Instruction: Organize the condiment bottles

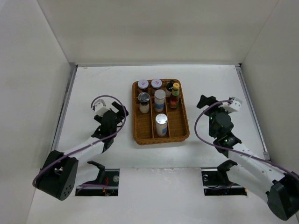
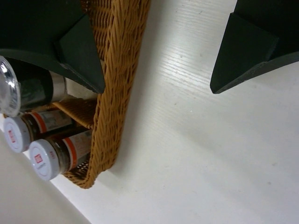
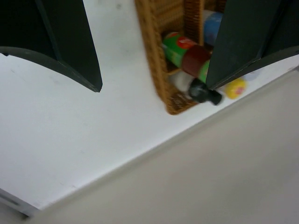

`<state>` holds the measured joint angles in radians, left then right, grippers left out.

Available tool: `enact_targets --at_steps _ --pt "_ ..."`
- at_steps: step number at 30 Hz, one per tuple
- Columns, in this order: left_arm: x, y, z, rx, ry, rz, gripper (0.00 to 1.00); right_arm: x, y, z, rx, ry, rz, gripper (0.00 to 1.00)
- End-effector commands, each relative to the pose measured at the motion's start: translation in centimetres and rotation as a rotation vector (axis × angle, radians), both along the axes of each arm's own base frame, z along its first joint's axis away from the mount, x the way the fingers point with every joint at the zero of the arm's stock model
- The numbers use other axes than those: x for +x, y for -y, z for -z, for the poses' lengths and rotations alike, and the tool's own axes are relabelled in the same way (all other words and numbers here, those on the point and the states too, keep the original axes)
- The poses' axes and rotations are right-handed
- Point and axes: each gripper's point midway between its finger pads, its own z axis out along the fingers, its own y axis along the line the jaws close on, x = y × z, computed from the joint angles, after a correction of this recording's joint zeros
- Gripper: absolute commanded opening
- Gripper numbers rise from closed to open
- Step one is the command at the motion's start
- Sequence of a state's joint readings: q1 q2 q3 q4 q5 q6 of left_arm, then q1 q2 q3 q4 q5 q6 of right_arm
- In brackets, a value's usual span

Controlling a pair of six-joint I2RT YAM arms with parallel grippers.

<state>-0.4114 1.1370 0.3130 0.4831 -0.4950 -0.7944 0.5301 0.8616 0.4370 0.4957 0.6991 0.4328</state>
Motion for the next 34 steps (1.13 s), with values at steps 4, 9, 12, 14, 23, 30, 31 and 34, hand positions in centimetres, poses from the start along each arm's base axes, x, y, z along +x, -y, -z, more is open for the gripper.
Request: enact_targets --at_steps 4,9,12,14,23,30,31,34 --pt "0.0 -2.3 -0.9 0.046 -0.032 -0.100 1.00 -0.3 4.6 3.9 0.235 -0.023 0.135 1.00" --pt "0.0 -2.2 -1.1 0.051 -0.034 -0.101 1.00 1.0 3.3 6.1 0.287 -0.090 0.068 1.00" --pt "0.3 -1.9 -1.1 0.055 -0.047 -0.093 1.00 1.5 2.7 7.0 0.281 -0.117 0.055 1.00" --pt "0.4 -1.9 -1.1 0.059 -0.054 -0.093 1.00 1.7 2.6 7.0 0.280 -0.115 0.050 1.00" --pt "1.1 -1.4 -0.3 0.055 -0.075 -0.079 1.00 1.8 2.5 7.0 0.281 -0.111 0.046 1.00" --pt "1.4 -1.1 -0.7 0.045 -0.062 -0.064 1.00 2.0 2.5 7.0 0.277 -0.114 0.047 1.00" --pt "1.4 -1.1 -0.9 0.044 -0.058 -0.064 1.00 2.0 2.5 7.1 0.276 -0.115 0.047 1.00" --pt "1.2 -1.3 -1.4 0.046 -0.037 -0.074 1.00 2.0 2.2 7.2 0.270 -0.120 0.039 1.00"
